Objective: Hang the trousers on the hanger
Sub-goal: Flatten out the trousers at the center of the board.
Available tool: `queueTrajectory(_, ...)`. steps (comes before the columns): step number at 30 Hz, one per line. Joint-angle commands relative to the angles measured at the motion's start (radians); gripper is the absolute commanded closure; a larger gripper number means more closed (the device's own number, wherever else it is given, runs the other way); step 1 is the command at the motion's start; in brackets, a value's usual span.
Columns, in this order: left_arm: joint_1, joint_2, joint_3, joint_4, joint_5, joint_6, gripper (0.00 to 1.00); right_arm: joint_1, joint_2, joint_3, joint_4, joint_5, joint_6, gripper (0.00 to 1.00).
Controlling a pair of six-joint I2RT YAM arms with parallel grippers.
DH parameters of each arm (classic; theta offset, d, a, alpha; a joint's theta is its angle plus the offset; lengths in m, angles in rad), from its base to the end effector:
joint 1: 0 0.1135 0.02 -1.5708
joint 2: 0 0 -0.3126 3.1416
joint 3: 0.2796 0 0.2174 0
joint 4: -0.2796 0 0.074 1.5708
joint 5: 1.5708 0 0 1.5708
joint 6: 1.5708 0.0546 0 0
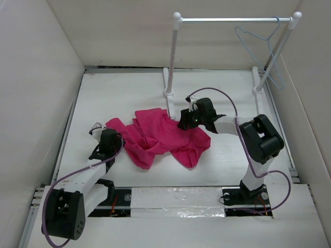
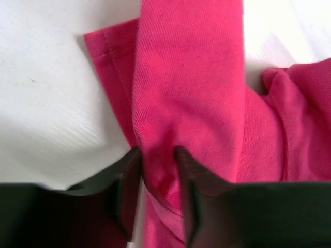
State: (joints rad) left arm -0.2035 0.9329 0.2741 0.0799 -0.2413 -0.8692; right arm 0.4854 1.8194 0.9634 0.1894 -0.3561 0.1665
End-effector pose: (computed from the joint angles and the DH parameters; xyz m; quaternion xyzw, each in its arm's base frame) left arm 0.1418 -0.0159 0.2147 -0.3394 0.8065 -0.1504 0.4602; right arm 0.3251 0.1930 0.2206 -0.2169 0.8618 0.2886 0.3563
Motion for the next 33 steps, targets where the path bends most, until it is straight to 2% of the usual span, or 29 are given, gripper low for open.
queueTrajectory(1,0.035,-0.003,-0.018,0.162,0.079,0.032,0.74,0.019,-0.012,-0.023,0.117,-0.053,0.034,0.43)
queueTrajectory(2,0.035,-0.002,-0.006,0.169,0.077,0.027,0.87,0.019,-0.018,-0.032,0.123,-0.058,0.039,0.56)
queueTrajectory(3,0.035,0.004,0.003,0.172,0.076,0.016,0.95,0.019,-0.028,-0.037,0.146,-0.061,0.045,0.7)
queueTrajectory(4,0.035,0.006,0.016,0.175,0.071,0.012,1.0,0.019,-0.04,-0.044,0.162,-0.067,0.057,0.88)
queueTrajectory(6,0.035,0.007,0.046,0.185,0.069,0.004,1.0,0.019,-0.105,-0.057,0.179,-0.073,0.067,1.0)
queueTrajectory(9,0.035,0.0,0.092,0.196,0.068,-0.019,1.0,0.041,-0.214,-0.063,0.135,-0.051,0.062,1.0)
queueTrajectory(12,0.035,-0.045,0.175,0.167,0.065,-0.025,1.0,0.094,-0.418,-0.054,0.015,0.029,0.028,1.0)
queueTrajectory(13,0.035,-0.08,0.2,0.146,0.054,-0.025,1.0,0.11,-0.534,-0.042,-0.022,0.055,0.015,1.0)
queueTrajectory(20,0.035,-0.221,0.439,0.037,0.002,0.004,1.0,0.254,-0.983,0.015,-0.284,0.284,0.001,1.0)
queueTrajectory(24,0.035,-0.282,0.519,-0.003,-0.039,0.039,1.0,0.292,-1.12,0.002,-0.399,0.345,0.024,1.0)
queueTrajectory(27,0.035,-0.281,0.571,-0.035,-0.05,0.073,1.0,0.315,-1.155,-0.044,-0.461,0.345,0.048,1.0)
queueTrajectory(31,0.035,-0.281,0.576,-0.046,-0.085,0.09,1.0,0.354,-1.181,-0.133,-0.469,0.434,0.093,1.0)
queueTrajectory(33,0.035,-0.278,0.577,-0.025,-0.081,0.087,1.0,0.354,-1.184,-0.114,-0.458,0.447,0.084,1.0)
